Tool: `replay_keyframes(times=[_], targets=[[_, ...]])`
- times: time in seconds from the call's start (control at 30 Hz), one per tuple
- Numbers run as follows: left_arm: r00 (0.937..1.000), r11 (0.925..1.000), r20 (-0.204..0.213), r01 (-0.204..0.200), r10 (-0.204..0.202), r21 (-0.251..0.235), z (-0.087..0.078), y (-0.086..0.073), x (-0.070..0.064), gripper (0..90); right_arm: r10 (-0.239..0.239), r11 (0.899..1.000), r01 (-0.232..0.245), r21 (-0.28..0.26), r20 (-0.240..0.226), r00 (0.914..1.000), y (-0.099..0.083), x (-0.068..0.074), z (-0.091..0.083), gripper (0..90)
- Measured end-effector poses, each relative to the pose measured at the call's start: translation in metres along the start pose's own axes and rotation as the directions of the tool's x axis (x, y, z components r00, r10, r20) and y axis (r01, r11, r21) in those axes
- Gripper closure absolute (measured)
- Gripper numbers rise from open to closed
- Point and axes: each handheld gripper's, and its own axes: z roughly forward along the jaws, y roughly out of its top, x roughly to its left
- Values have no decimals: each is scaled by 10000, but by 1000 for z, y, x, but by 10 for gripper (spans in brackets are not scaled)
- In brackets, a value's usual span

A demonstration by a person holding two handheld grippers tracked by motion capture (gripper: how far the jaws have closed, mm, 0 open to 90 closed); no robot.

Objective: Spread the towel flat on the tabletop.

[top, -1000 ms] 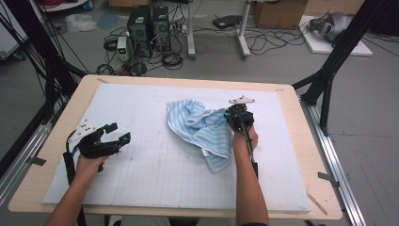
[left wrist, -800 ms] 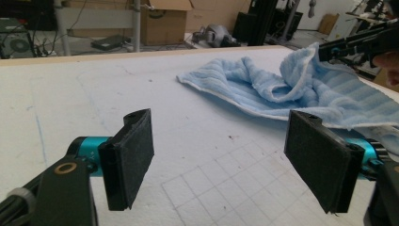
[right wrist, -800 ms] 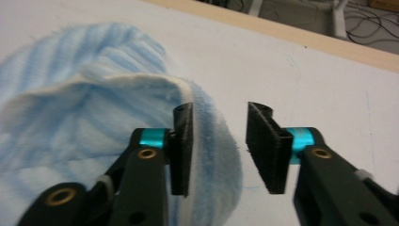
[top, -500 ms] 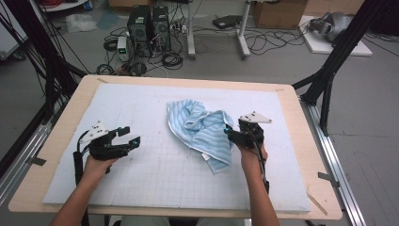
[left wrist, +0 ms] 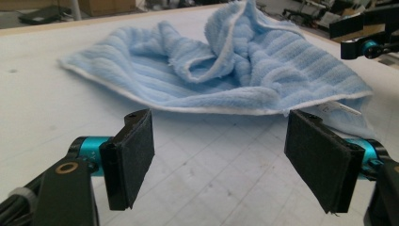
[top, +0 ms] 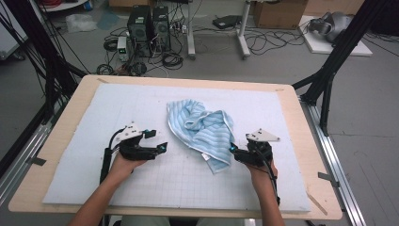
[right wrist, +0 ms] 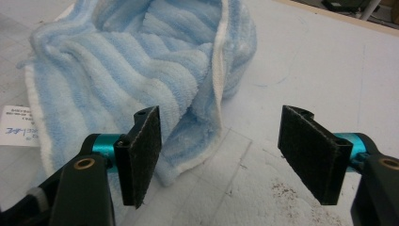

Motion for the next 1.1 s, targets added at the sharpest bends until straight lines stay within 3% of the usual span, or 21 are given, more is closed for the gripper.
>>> replay_keyframes(times=[0.07, 0.1, 0.3, 0.37, 0.4, 0.47, 0.5, 0.53, 0.57, 0.6, 0.63, 0.7, 0.77, 0.8, 0.83, 0.87, 0.9, 0.93, 1.03, 1.07, 1.1], targets=[[9999, 9998, 162, -12, 9, 175, 12, 3, -4, 252, 22, 10000, -22, 1, -16, 10000, 0, 0, 1, 302], [9996, 9986, 279, 94, -109, 525, 24, 6, -8, 252, 15, 10000, -14, 43, -46, 10000, -1, 0, 1, 302], [9997, 9904, 225, -87, 57, 1378, 60, 18, -19, 256, 47, 9998, -44, 185, -126, 9999, -3, -1, 4, 299], [9995, 9888, 232, -222, 190, 1474, 65, 20, -21, 255, 36, 9998, -34, 173, -135, 9999, -3, -1, 4, 299], [9991, 9834, 190, -409, 382, 1768, 74, 22, -25, 248, 111, 9998, -109, 148, -148, 9998, -4, -2, 3, 298], [9989, 9795, 54, -470, 469, 1957, 79, 22, -27, 248, 177, 9998, -175, 138, -140, 9997, -4, -3, 3, 296], [9976, 9700, -166, -611, 668, 2354, 88, 23, -30, 257, 213, 9997, -212, 127, -106, 9997, -5, -5, 3, 295], [9976, 9700, -166, -611, 668, 2354, 88, 23, -30, 277, 213, 9997, -212, 127, -106, 9997, -5, -5, 3, 295], [9939, 9576, -345, -910, 1043, 2733, 95, 22, -33, 306, 276, 9995, -274, 137, -106, 9996, -7, -7, 3, 295], [9939, 9576, -345, -910, 1043, 2733, 95, 22, -33, 351, 276, 9995, -274, 137, -106, 9996, -7, -7, 3, 295], [9912, 9502, -408, -1090, 1262, 2920, 97, 22, -34, 351, 332, 9993, -330, 155, -128, 9994, -7, -7, 3, 295], [9865, 9411, -357, -1413, 1598, 3073, 98, 20, -35, 506, 423, 9990, -421, 121, -157, 9990, -8, -8, 2, 294], [9856, 9408, -330, -1482, 1659, 3048, 97, 21, -34, 663, 444, 9990, -443, 46, -206, 9988, -8, -8, 2, 294], [9850, 9420, -339, -1516, 1692, 2994, 94, 22, -32, 708, 464, 9989, -463, 56, -237, 9986, -8, -8, 2, 293], [9874, 9491, -308, -1407, 1555, 2817, 91, 23, -29, 708, 464, 9989, -463, 56, -237, 9986, -8, -8, 2, 293], [9906, 9592, -348, -1193, 1325, 2562, 87, 24, -26, 739, 499, 9987, -497, 115, -249, 9984, -9, -7, 3, 294], [9943, 9741, -415, -875, 982, 2086, 77, 27, -20, 742, 472, 9988, -468, 135, -265, 9985, -9, -7, 3, 294], [9943, 9741, -415, -875, 982, 2086, 77, 27, -20, 744, 472, 9988, -468, 135, -265, 9985, -9, -7, 3, 294], [9997, 9897, -159, -133, 158, 1423, 61, 27, -9, 745, 494, 9987, -491, 162, -223, 9985, -10, -7, 3, 294], [9998, 9948, -134, 172, -159, 1005, 49, 26, -2, 747, 490, 9987, -487, 160, -225, 9985, -10, -7, 3, 293], [9995, 9957, -210, 251, -233, 895, 43, 25, 2, 747, 501, 9986, -498, 149, -229, 9985, -10, -7, 3, 293]])
